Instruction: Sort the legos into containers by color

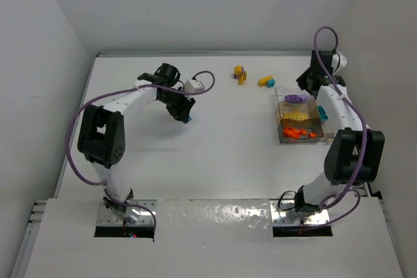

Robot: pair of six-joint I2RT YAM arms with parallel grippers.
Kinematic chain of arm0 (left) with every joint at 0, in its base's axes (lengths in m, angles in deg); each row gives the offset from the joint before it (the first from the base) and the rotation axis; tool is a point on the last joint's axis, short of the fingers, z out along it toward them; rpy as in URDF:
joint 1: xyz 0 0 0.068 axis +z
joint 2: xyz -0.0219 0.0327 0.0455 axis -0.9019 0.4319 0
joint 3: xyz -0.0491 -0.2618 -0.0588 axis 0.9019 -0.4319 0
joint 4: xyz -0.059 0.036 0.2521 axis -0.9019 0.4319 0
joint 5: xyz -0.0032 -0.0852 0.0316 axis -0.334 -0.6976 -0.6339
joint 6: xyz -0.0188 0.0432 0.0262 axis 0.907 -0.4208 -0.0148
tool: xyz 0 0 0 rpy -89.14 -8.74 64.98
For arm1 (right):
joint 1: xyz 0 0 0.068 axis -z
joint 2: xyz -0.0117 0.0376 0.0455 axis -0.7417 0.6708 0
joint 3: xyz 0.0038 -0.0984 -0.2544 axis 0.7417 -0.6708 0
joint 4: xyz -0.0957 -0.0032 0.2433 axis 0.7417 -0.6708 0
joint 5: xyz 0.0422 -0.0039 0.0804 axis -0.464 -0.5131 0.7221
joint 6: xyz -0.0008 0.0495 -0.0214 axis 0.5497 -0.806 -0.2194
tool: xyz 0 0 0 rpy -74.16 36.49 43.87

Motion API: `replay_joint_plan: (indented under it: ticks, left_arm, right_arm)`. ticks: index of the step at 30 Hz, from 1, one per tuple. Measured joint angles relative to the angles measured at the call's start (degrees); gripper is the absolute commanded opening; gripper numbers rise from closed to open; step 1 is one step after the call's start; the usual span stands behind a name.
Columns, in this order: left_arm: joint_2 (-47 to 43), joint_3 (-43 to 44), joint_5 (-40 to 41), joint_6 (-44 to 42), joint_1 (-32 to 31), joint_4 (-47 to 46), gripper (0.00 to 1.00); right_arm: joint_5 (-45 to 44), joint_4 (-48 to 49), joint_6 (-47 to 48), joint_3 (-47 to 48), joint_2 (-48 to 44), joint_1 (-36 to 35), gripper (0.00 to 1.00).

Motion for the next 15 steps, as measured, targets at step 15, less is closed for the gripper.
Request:
replay_joint_plan:
  ticks: [15]
  left_arm:
    - [-2.3,0.7,0.0,1.4,0.0,-0.4,0.0]
  right_arm:
    - [-11.0,5.6,-29.9,-8.6,6.3,0.8,0.0]
